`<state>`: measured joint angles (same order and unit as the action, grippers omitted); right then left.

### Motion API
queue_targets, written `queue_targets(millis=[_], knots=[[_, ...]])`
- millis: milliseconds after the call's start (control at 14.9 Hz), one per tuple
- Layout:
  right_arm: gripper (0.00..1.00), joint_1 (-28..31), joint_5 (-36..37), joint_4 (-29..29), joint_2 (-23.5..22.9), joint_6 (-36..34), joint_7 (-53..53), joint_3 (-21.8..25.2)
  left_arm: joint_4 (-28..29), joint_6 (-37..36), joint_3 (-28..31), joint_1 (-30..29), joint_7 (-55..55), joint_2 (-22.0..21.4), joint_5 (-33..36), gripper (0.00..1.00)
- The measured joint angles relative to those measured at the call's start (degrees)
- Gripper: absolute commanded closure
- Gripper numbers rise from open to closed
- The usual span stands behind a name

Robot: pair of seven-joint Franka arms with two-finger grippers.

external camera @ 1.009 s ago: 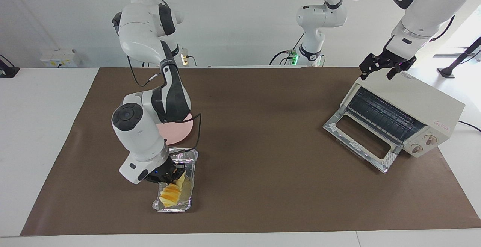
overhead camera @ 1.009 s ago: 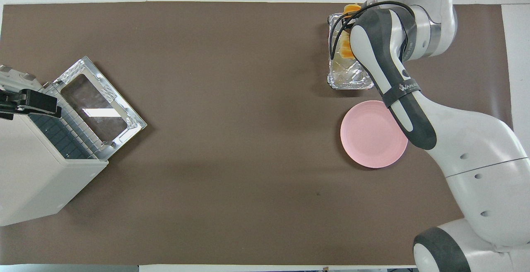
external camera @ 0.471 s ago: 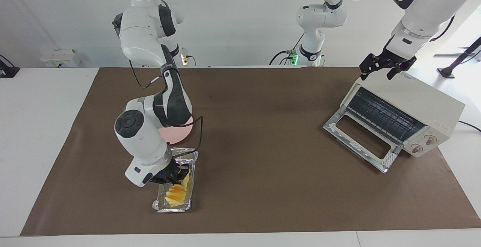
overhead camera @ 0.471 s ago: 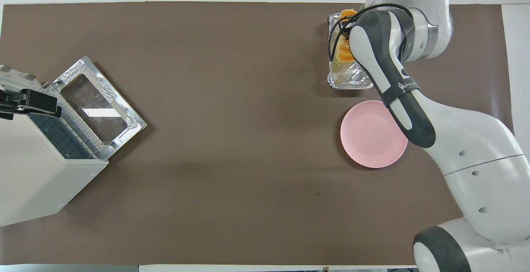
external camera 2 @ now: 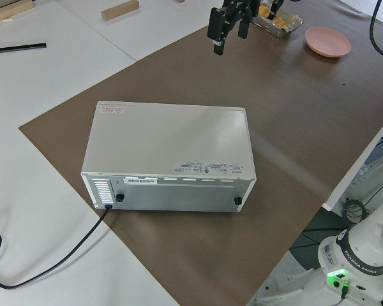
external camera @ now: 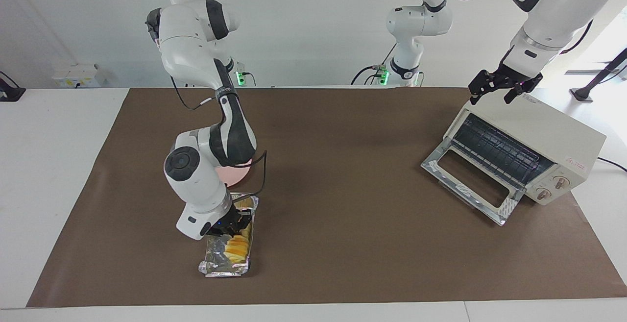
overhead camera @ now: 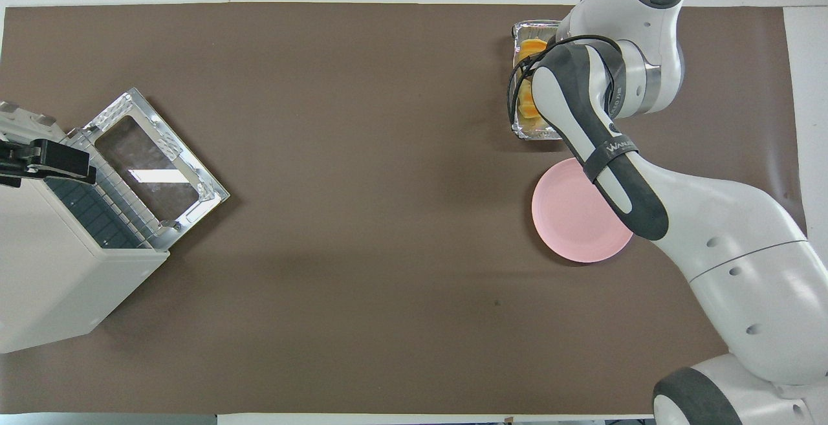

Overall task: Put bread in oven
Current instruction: 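Lower the bread into the foil tray and open the right gripper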

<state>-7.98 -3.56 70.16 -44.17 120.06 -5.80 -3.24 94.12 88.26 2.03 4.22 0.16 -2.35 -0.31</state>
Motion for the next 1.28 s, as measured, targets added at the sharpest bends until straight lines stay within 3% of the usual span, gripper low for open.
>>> queue_targets(millis=[404, 942, 1009, 1143, 1278], knots=[[0.00, 0.1, 0.0, 1.6, 2.2, -2.0, 0.0, 0.2, 0.0, 0.0, 0.0, 0.0, 0.0, 0.0, 0.0, 0.00], [0.03, 0.8, 0.6, 1.6, 3.3, -4.2, 2.7, 5.3, 0.0, 0.0, 0.0, 0.0, 0.0, 0.0, 0.0, 0.00], [0.06, 0.7, 0.7, 2.3, 3.3, -4.1, 3.8, 5.3, 0.0, 0.0, 0.0, 0.0, 0.0, 0.0, 0.0, 0.00], [0.33, 0.6, 0.9, 3.7, 3.3, -3.4, 4.8, 5.4, 0.0, 0.0, 0.0, 0.0, 0.0, 0.0, 0.0, 0.00], [0.49, 0.6, 1.0, 5.0, 3.4, -2.1, 5.2, 6.0, 0.0, 0.0, -0.4, 0.1, 0.0, 0.0, 0.0, 0.00]])
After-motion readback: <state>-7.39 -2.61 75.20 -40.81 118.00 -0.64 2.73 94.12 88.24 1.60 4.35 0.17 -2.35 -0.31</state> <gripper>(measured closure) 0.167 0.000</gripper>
